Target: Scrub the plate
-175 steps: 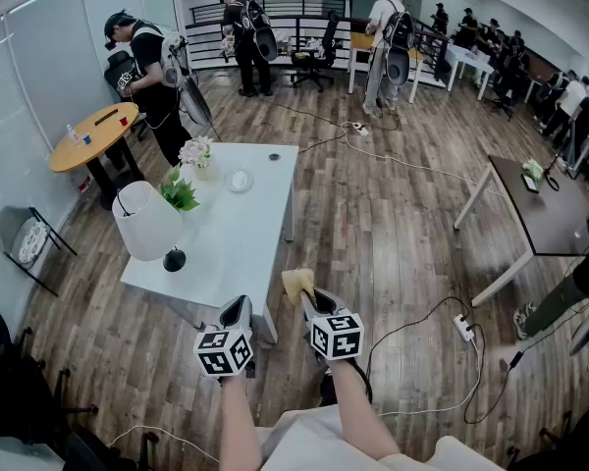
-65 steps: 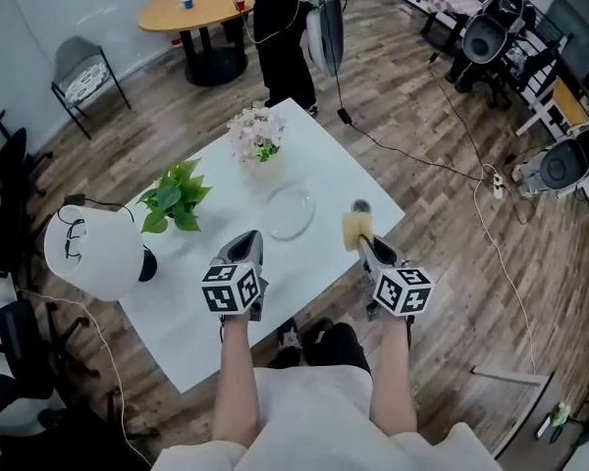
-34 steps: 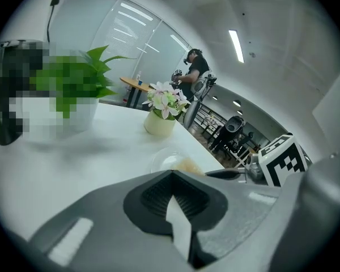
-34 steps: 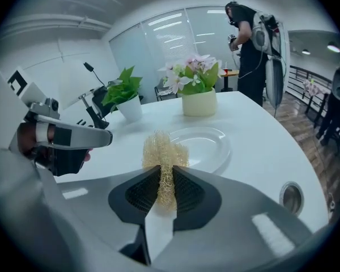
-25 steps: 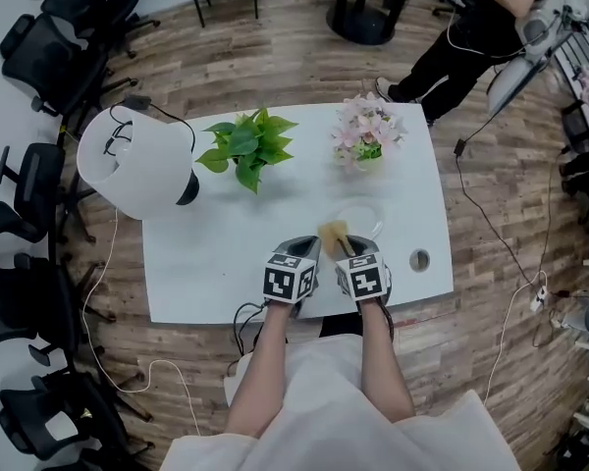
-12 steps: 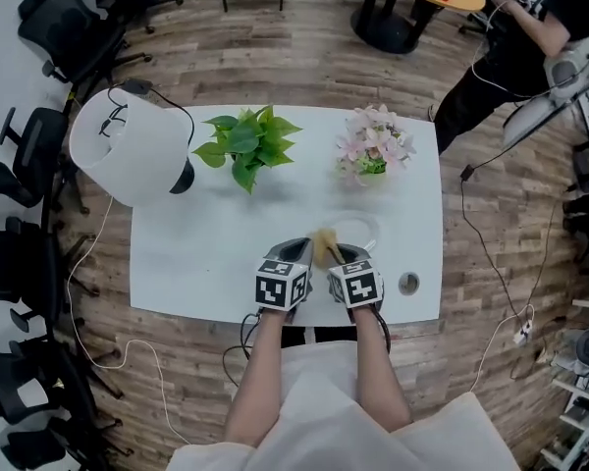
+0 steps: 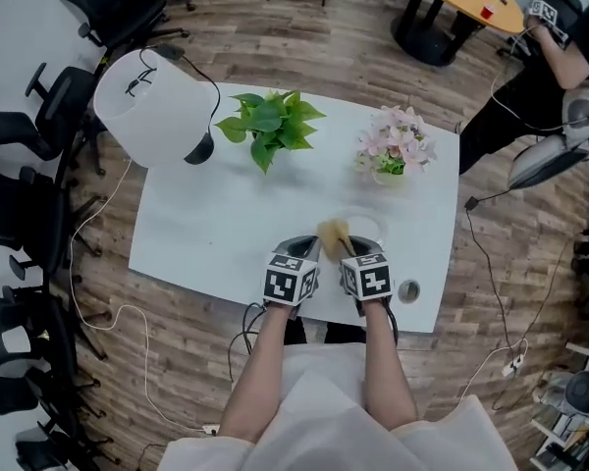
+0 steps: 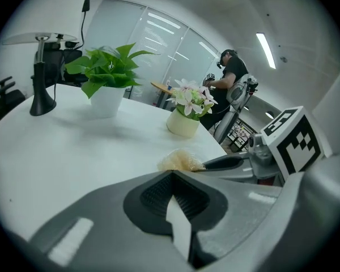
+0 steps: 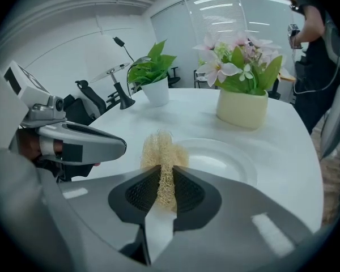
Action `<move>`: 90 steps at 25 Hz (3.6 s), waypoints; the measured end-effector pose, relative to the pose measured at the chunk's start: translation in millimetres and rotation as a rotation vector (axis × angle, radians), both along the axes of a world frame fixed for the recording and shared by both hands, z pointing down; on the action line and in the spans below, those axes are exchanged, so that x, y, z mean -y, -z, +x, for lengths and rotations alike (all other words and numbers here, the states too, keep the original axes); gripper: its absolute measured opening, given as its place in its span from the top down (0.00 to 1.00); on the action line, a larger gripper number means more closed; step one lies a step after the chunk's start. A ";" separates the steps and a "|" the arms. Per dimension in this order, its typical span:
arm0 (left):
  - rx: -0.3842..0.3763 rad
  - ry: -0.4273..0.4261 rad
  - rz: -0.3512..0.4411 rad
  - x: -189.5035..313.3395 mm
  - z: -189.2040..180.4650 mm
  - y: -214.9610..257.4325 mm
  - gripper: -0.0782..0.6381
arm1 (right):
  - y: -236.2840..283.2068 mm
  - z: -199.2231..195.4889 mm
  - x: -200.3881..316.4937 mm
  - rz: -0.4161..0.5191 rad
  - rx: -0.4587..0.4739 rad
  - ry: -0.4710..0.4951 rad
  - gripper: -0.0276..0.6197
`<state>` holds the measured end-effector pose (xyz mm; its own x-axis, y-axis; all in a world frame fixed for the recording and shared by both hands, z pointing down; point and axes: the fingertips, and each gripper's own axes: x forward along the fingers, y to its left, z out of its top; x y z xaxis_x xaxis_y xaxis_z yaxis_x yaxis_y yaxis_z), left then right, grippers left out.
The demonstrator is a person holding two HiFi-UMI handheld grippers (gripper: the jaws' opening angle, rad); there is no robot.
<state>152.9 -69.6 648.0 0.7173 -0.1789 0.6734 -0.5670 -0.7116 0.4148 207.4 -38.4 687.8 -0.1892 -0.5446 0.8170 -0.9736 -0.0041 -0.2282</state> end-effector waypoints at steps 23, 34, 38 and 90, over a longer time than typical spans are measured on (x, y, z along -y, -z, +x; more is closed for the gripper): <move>0.023 0.282 -0.007 -17.6 53.8 -30.1 0.89 | -3.4 71.7 -12.9 0.025 -0.028 0.313 0.82; 0.057 0.334 -0.026 -23.6 36.8 -42.5 0.89 | 3.2 115.7 7.6 0.059 -0.071 0.285 0.82; 0.049 0.348 -0.026 -20.7 34.0 -43.8 0.89 | 0.9 114.0 10.8 0.059 -0.090 0.286 0.83; 0.010 0.411 -0.058 -31.4 6.2 -48.4 0.89 | -7.3 22.1 19.8 0.061 -0.040 0.334 0.83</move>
<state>159.1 -38.2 696.4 0.5873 -0.4105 0.6975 -0.8033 -0.4009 0.4404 229.5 -58.2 695.1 -0.3336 -0.5057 0.7956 -0.9271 0.3291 -0.1796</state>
